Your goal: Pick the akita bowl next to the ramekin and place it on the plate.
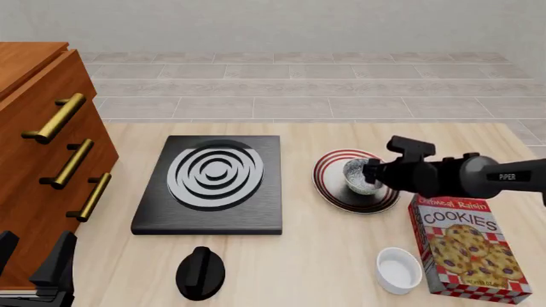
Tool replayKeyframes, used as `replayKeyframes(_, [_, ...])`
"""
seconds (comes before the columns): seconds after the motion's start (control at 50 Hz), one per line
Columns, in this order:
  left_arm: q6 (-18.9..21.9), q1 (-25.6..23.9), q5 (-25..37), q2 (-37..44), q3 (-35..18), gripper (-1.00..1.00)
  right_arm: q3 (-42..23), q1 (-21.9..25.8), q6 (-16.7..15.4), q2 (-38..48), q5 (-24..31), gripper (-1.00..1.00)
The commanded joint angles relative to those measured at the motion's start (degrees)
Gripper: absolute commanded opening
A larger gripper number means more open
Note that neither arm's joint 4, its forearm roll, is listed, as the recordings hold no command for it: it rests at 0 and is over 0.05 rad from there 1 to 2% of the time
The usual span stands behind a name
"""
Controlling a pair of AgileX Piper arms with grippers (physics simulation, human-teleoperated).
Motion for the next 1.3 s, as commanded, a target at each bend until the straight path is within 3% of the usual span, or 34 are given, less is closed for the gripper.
replayKeyframes(0.02, [0.00,-0.01,0.00,0.00,0.00,1.00,-0.41,0.05,-0.02,-1.63,1.05,1.00])
replayKeyframes(0.32, [-0.01,0.00,0.00,0.01,0.00,1.00,-0.51,-0.66,-1.17,-5.65,2.93,1.00])
replayKeyframes(1.3, [0.00,0.00,0.00,0.00,0.00,1.00,3.04,-2.47,-0.66,-19.58,7.22,1.00])
